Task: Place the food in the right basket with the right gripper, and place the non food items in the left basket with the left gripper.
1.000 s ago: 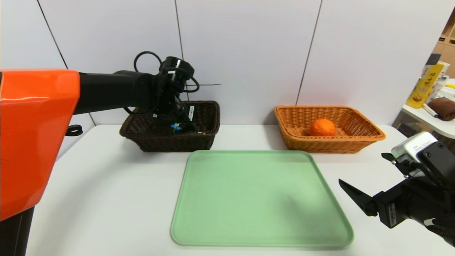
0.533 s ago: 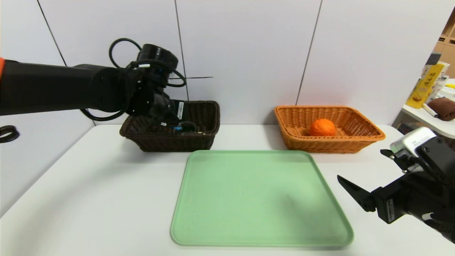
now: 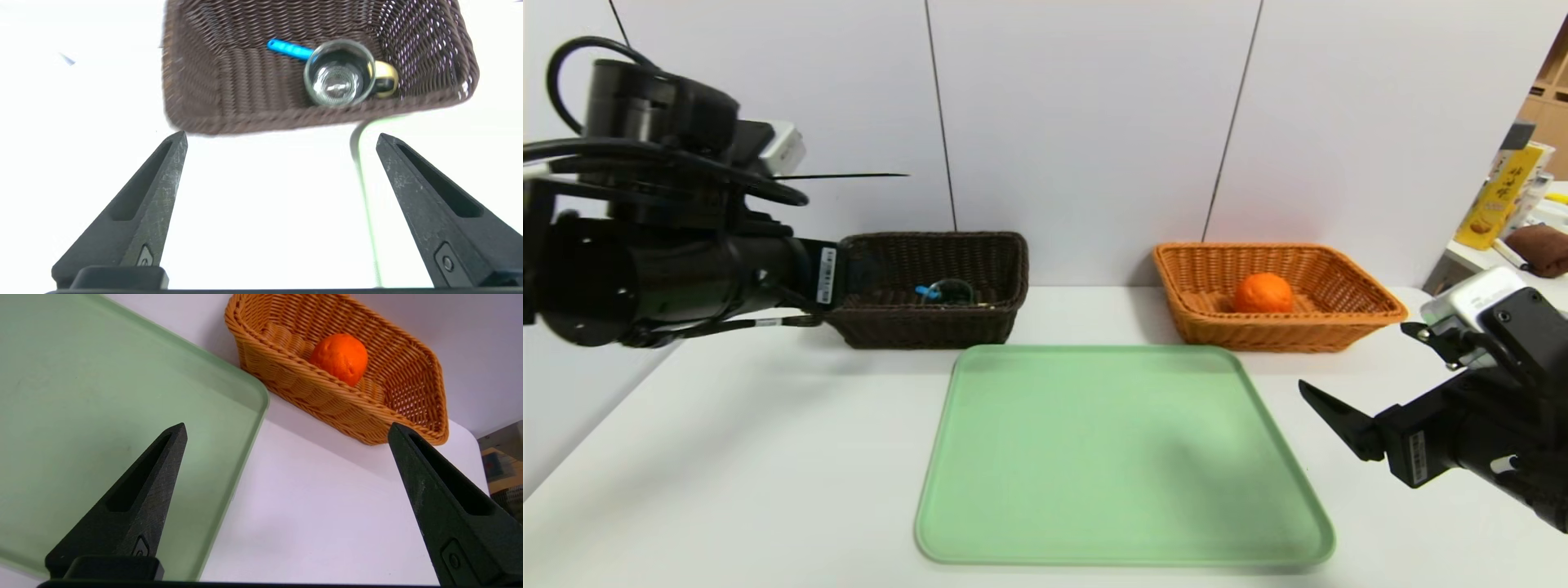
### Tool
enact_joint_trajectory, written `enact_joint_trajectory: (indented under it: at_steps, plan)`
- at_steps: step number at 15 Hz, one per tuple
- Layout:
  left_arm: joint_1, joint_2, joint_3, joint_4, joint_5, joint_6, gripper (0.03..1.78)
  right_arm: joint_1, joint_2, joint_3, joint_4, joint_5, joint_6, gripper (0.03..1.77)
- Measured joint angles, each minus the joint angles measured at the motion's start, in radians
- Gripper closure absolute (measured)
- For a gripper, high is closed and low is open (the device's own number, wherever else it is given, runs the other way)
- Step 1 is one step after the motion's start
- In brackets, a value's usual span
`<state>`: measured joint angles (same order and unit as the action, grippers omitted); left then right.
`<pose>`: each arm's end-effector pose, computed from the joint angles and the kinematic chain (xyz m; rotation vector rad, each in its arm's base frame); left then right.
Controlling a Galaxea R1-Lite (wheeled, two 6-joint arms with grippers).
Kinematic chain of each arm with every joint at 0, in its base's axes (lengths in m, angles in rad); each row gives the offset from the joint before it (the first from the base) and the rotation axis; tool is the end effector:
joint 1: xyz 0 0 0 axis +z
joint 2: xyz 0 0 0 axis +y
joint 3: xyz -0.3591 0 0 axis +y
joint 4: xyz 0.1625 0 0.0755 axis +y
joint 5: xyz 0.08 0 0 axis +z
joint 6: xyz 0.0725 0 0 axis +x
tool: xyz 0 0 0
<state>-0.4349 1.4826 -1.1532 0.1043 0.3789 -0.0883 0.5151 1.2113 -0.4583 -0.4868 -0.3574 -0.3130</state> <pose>0.2655 -0.0938 0.3147 0.0846 0.4000 -0.0374 0.1749 0.0698 0.2412 -0.4234 0.2156 0.1938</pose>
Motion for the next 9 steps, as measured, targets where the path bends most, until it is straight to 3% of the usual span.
enact_joint_trajectory:
  at_steps: [5,9]
  plan:
    - [0.016,-0.234,0.206,-0.001,0.005,0.011,0.14,-0.079,0.001,-0.022,0.000,-0.004,-0.019,0.11]
    - [0.044,-0.377,0.317,-0.002,0.010,0.011,0.13,-0.162,-0.011,-0.023,0.000,-0.043,-0.023,0.11]
